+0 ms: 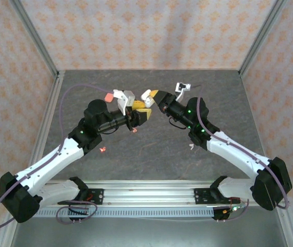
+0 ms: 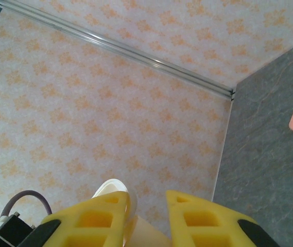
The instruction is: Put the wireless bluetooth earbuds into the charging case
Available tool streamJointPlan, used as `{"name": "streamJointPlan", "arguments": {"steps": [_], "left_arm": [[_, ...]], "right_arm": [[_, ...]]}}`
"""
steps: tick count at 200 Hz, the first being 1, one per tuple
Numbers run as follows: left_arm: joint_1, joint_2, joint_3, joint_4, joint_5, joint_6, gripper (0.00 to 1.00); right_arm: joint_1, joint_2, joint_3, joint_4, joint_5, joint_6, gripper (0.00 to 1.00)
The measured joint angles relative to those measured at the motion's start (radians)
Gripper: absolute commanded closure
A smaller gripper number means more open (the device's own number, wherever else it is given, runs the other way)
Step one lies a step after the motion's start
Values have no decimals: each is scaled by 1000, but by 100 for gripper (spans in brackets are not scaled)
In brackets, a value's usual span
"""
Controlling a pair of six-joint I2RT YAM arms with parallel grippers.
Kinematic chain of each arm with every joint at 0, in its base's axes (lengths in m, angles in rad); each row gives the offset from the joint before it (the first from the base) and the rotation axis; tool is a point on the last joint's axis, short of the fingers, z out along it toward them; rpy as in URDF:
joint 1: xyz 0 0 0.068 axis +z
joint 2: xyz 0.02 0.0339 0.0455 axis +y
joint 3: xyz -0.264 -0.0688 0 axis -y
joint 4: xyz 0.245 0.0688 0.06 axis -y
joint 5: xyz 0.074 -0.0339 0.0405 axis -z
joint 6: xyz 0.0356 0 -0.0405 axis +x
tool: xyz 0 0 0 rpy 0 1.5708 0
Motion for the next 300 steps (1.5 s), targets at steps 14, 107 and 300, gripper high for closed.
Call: {"name": "streamJointPlan", "arguments": {"steps": [14,107,300], "left_arm": [[-4,11,6,3,-15,-16,58],[-12,63,47,20,-42,-45,74],[-3,94,64,50,-38,-15,95]], "right_arm": [[1,0,-4,1,5,-11,97],[8,-46,-12,-11,48,-69,97],[-5,-60,-12,-24,70,-102,89]]}}
